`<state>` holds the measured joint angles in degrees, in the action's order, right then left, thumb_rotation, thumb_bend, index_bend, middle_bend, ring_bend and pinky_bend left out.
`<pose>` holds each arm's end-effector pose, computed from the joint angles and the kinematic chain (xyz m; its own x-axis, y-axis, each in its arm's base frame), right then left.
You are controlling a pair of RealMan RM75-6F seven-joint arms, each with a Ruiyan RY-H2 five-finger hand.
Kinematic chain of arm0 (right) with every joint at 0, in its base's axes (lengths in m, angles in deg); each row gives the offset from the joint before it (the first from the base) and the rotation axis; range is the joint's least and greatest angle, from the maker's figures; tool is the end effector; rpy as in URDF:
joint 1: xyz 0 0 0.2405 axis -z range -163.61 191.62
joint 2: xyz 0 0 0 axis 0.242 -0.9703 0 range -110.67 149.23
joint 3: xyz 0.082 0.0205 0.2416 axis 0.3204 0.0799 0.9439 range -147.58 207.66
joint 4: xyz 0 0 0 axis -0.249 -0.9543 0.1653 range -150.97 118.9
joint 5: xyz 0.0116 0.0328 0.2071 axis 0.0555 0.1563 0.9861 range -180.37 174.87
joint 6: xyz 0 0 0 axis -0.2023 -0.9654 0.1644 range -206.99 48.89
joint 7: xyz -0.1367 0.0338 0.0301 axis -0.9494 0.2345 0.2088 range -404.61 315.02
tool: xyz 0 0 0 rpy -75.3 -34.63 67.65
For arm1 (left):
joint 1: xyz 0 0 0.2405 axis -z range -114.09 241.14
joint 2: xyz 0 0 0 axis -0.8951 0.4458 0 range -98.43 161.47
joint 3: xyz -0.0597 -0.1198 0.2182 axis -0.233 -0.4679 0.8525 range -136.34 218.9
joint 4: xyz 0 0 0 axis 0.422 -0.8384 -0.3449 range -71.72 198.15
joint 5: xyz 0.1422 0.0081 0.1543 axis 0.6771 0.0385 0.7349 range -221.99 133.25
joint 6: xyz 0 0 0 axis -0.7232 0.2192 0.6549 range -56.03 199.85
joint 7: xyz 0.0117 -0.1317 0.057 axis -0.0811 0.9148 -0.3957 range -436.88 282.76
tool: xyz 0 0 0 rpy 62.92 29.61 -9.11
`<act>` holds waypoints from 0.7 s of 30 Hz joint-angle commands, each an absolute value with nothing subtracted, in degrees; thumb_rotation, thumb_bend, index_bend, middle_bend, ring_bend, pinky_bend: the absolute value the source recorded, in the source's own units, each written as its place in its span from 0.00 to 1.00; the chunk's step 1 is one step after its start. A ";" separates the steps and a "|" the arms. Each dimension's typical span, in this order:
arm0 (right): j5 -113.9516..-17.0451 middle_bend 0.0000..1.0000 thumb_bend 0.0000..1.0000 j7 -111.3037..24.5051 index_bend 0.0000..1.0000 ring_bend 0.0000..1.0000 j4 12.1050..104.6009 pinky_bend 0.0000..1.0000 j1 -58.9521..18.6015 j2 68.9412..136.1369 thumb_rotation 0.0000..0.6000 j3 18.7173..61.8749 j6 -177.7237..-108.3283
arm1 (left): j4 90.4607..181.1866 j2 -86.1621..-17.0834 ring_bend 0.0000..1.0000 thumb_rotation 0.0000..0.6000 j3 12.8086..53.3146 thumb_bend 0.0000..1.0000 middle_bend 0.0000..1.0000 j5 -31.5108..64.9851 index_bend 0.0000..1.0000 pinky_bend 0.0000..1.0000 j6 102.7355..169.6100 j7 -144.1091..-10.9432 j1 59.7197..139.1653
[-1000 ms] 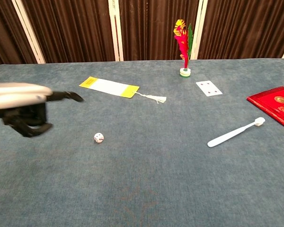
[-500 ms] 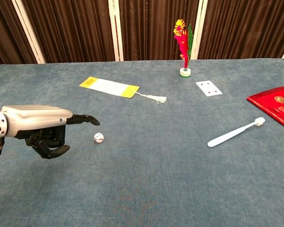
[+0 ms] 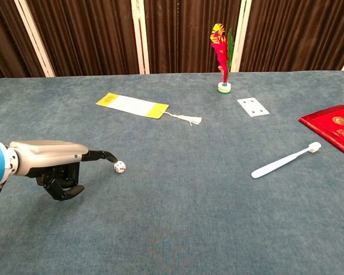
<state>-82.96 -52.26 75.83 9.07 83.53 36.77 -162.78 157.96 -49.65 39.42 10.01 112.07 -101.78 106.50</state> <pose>-0.3207 -0.1949 0.1715 0.5021 0.0311 0.8643 -0.8625 0.0911 0.4978 -0.1824 0.2874 -0.0330 0.5241 0.5898 0.6144 0.8494 -0.4150 -0.3262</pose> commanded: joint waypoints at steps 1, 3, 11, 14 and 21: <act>-82.91 0.00 0.00 -52.25 0.00 0.00 75.81 0.00 9.03 83.56 1.00 36.78 -162.71 | 157.50 -49.99 0.97 1.00 39.60 0.63 0.96 10.40 0.00 1.00 112.18 -100.98 106.63; -82.93 0.00 0.00 -52.29 0.00 0.00 75.81 0.00 9.01 83.57 1.00 36.78 -162.74 | 157.26 -50.16 0.97 1.00 39.74 0.63 0.96 10.77 0.00 1.00 112.07 -100.35 106.73; -82.79 0.00 0.00 -52.29 0.00 0.00 75.68 0.00 9.00 83.61 1.00 36.75 -162.69 | 156.80 -50.02 0.96 1.00 41.23 0.63 0.96 10.73 0.00 1.00 112.32 -100.14 106.99; -82.83 0.00 0.00 -52.25 0.00 0.00 75.68 0.00 9.03 83.59 1.00 36.71 -162.76 | 156.68 -49.63 0.96 1.00 41.89 0.63 0.96 9.96 0.00 1.00 113.08 -100.56 106.87; -83.07 0.00 0.00 -52.38 0.00 0.00 75.95 0.00 9.00 83.52 1.00 36.60 -162.82 | 156.04 -48.02 0.96 1.00 43.03 0.63 0.96 7.89 0.00 1.00 113.20 -100.00 106.63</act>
